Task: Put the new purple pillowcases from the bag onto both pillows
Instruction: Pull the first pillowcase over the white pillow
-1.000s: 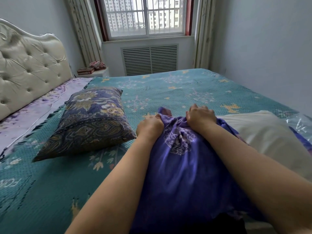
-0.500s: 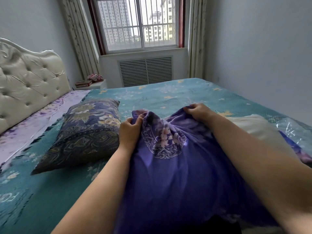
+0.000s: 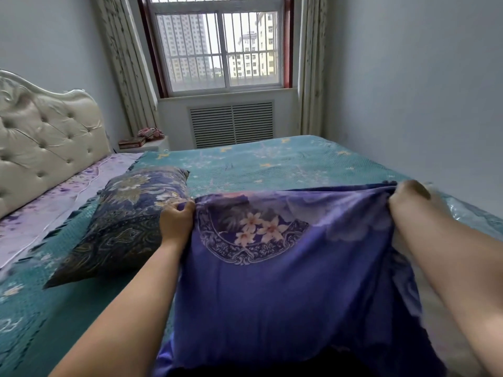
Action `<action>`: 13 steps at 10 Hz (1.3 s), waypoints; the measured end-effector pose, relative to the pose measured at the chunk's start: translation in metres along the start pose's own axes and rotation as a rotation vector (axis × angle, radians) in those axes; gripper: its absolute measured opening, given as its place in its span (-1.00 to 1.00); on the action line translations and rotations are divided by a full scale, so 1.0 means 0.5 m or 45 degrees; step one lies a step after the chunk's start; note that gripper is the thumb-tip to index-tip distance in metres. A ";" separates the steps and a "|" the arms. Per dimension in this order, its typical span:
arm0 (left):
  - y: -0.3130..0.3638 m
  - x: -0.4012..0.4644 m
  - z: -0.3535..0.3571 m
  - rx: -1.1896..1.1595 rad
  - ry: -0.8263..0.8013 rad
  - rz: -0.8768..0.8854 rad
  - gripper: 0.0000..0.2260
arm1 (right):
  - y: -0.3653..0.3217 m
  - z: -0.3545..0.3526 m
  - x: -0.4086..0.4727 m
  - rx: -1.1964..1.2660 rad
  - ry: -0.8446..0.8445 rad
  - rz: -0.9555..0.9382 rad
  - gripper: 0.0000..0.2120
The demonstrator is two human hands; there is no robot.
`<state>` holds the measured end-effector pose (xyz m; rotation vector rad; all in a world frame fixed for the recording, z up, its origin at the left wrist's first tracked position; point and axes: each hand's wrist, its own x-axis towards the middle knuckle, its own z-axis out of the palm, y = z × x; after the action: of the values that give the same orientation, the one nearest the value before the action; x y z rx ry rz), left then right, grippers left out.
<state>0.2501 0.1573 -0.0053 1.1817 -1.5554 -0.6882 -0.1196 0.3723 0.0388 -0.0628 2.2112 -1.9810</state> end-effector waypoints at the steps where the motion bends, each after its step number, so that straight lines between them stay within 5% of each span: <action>1: 0.020 0.006 0.019 0.002 -0.024 -0.023 -0.75 | 0.010 0.038 0.062 0.063 0.161 0.154 -0.56; 2: 0.025 0.022 0.024 0.005 -0.027 0.012 -0.78 | 0.000 0.046 0.039 -0.270 0.035 0.065 -0.54; 4: -0.005 0.033 0.033 0.045 -0.013 0.046 -0.74 | 0.015 0.087 0.005 -0.677 -0.608 -0.160 -0.01; 5: -0.003 0.031 0.044 0.093 0.006 0.062 -0.73 | 0.017 0.107 -0.057 -0.893 -0.813 -0.439 -0.74; 6: -0.025 0.040 0.031 0.122 0.061 -0.032 -0.74 | 0.011 0.106 -0.052 -0.925 -0.421 -0.752 -0.79; 7: -0.052 0.053 0.025 0.170 0.008 -0.120 -0.73 | 0.028 0.072 -0.018 -0.914 -0.120 -0.702 -0.70; 8: -0.074 0.080 0.044 0.220 -0.142 -0.251 -0.61 | 0.071 0.085 -0.010 -0.806 -0.099 -0.500 -0.69; 9: -0.076 0.084 0.064 0.512 -0.278 -0.280 -0.43 | 0.077 0.093 0.001 -0.844 -0.094 -0.225 -0.32; 10: -0.060 0.031 0.101 0.786 -0.464 0.032 -0.51 | 0.083 0.111 0.008 -0.859 -0.296 -0.165 -0.04; 11: -0.041 -0.064 0.155 0.931 -0.767 0.242 -0.48 | 0.093 0.123 -0.028 -0.645 -0.670 -0.130 0.01; 12: -0.020 -0.132 0.185 0.986 -0.756 0.364 -0.48 | 0.130 0.134 -0.106 -0.801 -0.844 -0.368 -0.51; 13: -0.007 -0.149 0.184 0.959 -0.699 0.359 -0.47 | 0.182 0.113 -0.142 -0.971 -0.773 -0.705 -0.72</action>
<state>0.1646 0.2128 -0.0657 1.3143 -2.5265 -0.2285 -0.0332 0.3377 -0.0498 -1.2835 2.4724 -0.9178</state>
